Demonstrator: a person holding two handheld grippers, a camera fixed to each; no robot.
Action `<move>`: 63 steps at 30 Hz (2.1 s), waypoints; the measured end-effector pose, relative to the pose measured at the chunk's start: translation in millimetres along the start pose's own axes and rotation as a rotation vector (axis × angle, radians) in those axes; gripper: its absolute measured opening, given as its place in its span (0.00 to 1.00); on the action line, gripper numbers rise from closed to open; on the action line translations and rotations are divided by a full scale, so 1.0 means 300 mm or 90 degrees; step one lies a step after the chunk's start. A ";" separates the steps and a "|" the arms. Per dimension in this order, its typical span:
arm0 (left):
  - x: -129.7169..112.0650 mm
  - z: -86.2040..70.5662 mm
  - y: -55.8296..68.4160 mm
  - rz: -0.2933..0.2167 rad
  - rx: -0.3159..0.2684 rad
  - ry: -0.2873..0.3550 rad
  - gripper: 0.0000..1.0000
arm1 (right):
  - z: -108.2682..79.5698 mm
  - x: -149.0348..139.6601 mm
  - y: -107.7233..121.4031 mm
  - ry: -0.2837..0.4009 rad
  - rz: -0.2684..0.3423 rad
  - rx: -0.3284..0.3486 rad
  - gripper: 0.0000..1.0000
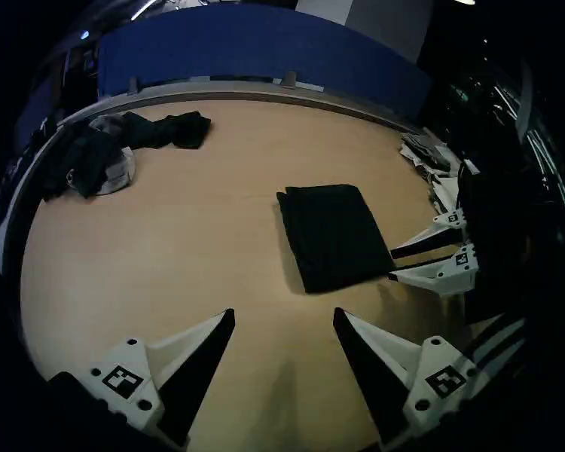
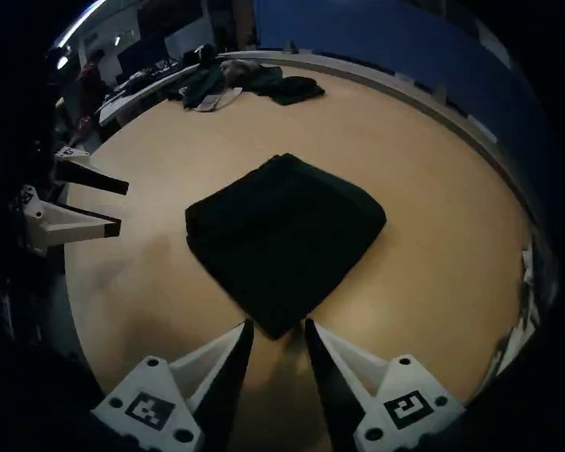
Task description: Fold towel
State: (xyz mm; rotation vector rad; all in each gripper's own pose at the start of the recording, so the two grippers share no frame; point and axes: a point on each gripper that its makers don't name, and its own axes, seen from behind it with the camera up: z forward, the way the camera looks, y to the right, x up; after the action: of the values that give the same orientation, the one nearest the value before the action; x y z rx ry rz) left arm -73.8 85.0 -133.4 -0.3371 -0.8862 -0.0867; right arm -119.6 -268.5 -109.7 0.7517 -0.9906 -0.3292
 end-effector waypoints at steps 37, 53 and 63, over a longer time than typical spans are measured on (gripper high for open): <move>-0.005 -0.008 -0.008 0.000 0.004 0.000 0.97 | -0.008 0.022 -0.003 0.021 0.015 -0.010 0.02; 0.032 -0.030 0.004 0.003 0.004 0.018 0.97 | -0.175 0.245 0.011 0.140 -0.007 -0.027 0.02; 0.048 -0.053 0.017 0.003 0.005 0.030 0.97 | -0.300 0.349 0.024 0.205 -0.023 -0.049 0.02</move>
State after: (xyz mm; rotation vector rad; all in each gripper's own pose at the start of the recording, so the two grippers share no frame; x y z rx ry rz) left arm -51.8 85.6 -133.0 -0.3286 -0.8391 -0.0863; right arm 11.1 -285.4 -68.0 0.7269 -0.6581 -0.2658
